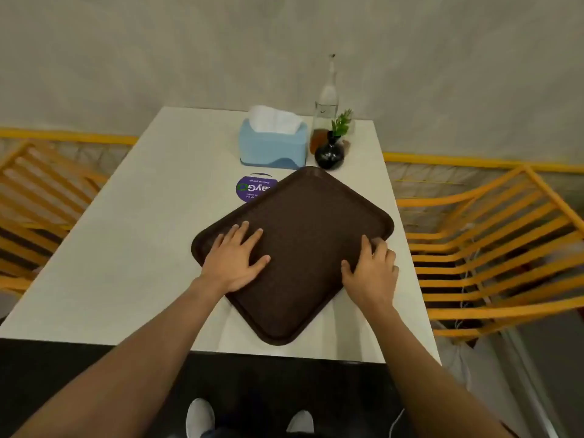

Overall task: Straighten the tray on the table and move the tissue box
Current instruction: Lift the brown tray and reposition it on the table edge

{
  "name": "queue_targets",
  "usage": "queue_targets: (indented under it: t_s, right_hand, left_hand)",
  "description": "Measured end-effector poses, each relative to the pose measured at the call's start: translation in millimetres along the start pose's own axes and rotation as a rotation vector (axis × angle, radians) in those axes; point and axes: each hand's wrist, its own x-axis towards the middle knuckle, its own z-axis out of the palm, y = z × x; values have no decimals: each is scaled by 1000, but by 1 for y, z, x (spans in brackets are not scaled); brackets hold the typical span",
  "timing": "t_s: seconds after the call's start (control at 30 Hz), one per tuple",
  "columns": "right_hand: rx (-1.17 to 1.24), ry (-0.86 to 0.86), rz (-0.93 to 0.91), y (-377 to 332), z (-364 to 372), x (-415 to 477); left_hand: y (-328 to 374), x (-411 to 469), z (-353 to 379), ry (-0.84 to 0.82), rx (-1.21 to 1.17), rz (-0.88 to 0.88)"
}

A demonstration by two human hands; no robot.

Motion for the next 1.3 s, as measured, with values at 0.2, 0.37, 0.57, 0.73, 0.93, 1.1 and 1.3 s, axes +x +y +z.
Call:
queue_targets:
  t_s: [0.2, 0.37, 0.57, 0.73, 0.93, 1.1, 1.3]
  right_hand:
    - [31, -115, 119, 1, 5, 6]
    - [84, -119, 132, -14, 12, 8]
    - [50, -153, 103, -34, 16, 17]
    - [112, -208, 95, -55, 22, 24]
    - [293, -191, 222, -80, 25, 12]
    - [209, -160, 208, -102, 36, -20]
    - [340, -50, 186, -144, 41, -37]
  left_hand:
    - [2, -20, 17, -27, 34, -106]
    - [-2, -29, 7, 24, 71, -147]
    - [-41, -21, -16, 227, 52, -216]
    - [-84, -23, -15, 158, -6, -261]
    - [-120, -29, -18, 154, -41, -213]
    - [-145, -29, -21, 125, -70, -144]
    - [-181, -44, -19, 184, -109, -150]
